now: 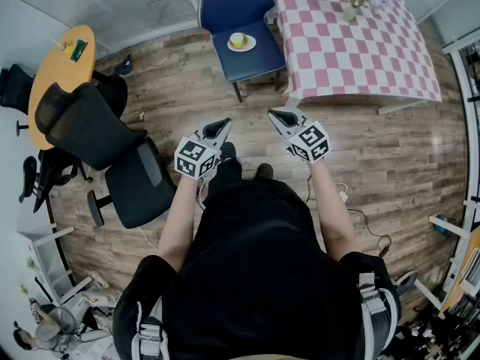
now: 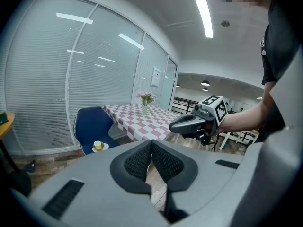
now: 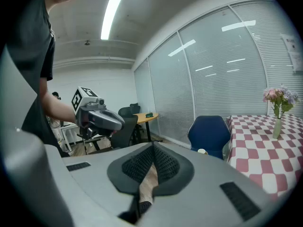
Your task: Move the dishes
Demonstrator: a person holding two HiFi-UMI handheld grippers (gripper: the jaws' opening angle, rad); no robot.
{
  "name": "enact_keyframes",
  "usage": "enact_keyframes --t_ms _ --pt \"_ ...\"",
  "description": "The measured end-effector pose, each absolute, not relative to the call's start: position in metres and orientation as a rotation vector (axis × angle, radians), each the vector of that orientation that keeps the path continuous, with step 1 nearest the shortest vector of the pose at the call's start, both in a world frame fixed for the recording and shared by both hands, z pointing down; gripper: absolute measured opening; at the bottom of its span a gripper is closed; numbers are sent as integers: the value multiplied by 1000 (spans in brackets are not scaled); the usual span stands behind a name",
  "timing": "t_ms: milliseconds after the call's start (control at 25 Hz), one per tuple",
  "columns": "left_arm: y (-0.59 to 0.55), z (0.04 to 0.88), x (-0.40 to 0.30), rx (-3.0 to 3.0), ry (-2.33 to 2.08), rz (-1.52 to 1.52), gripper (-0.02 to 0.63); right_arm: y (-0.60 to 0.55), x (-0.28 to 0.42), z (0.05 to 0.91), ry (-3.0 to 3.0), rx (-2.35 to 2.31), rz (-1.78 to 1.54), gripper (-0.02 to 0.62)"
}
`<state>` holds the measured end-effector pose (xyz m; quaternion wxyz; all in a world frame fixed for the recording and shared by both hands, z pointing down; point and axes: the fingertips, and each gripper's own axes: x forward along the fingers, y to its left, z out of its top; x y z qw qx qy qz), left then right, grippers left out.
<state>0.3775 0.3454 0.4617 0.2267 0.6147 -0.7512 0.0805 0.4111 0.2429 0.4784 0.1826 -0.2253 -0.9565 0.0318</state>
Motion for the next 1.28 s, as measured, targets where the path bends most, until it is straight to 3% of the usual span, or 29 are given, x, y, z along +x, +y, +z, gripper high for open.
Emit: enact_keyframes --t_ms 560,1280 --pt "318 460 399 1673 -2093 242 23 218 437 488 -2672 -698 146 15" --pt "328 467 298 1715 -2031 176 23 243 354 498 -2645 -605 188 17"
